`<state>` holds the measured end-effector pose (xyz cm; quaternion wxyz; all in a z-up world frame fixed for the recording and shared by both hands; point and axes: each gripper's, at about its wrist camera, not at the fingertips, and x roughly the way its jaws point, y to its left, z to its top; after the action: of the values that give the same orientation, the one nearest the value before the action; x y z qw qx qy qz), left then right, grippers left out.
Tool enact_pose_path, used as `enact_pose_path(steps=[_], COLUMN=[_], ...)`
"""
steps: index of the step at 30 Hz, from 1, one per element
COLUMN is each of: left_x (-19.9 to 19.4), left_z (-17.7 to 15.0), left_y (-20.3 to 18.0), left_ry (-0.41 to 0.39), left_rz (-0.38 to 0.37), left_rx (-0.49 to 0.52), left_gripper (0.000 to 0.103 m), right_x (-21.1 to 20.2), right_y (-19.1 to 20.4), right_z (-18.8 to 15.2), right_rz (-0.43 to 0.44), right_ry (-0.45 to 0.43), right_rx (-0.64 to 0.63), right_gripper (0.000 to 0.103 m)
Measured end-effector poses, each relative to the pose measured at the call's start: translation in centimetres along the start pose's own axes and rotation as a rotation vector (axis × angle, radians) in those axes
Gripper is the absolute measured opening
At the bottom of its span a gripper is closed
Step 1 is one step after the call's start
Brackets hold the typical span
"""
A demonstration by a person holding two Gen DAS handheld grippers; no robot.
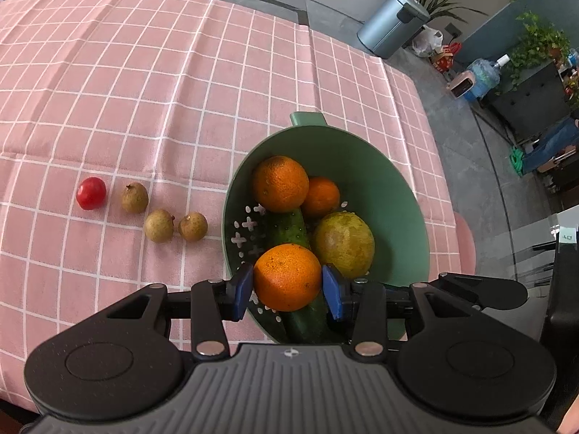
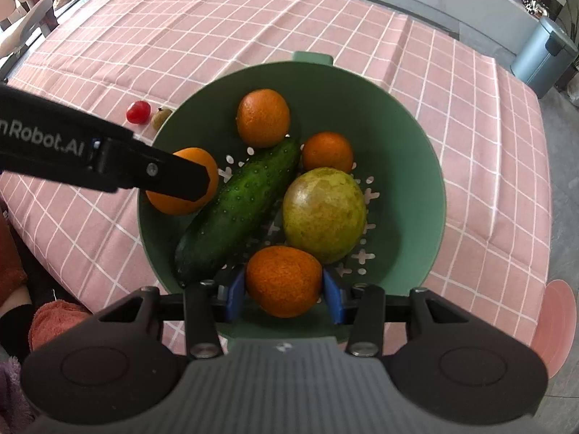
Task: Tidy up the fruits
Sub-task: 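Carry the orange into the colander with the left tool while the right tool drops its orange in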
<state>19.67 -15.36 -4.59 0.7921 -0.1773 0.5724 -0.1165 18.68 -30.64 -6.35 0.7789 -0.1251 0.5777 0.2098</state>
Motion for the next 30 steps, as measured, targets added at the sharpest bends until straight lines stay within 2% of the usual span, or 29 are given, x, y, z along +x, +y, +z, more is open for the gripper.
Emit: enact_pose_path(steps=[8,17,20,25,30], left_x=[0.3,-1.2,-2.5,-5.5,-8.4], left_z=[0.0,-0.8,-0.9,-1.3,-1.8], left_y=[0.7,0.6,0.5,0.8,1.5], left_ry=[-0.013,-0.053,-0.080,-0.130,-0.193], left_rz=[-0.024,-0.042,-0.049,-0.066,-0.055], left_rx=[-0.005,0.028,0.044,0.070,0.130], left_gripper=[0.052,0.054,0.055,0.055,0.055], right_x=[0.7,-0.1,-0.7,-2.1,-4.1], right_y=[0.4,1.3,1.7,2.4,4.3], right_z=[0.4,0.1,0.2,0.0,-0.2], right_rz=[0.012,-0.027,-0.063,-0.103,-0.148], right_ry=[0.027,0.018,0.009,-0.031,-0.113], right_rx=[-0.014,-0.008,-0.010,0.022,0.033], right_gripper=[0.043,0.044,0.051,0.055,0.059])
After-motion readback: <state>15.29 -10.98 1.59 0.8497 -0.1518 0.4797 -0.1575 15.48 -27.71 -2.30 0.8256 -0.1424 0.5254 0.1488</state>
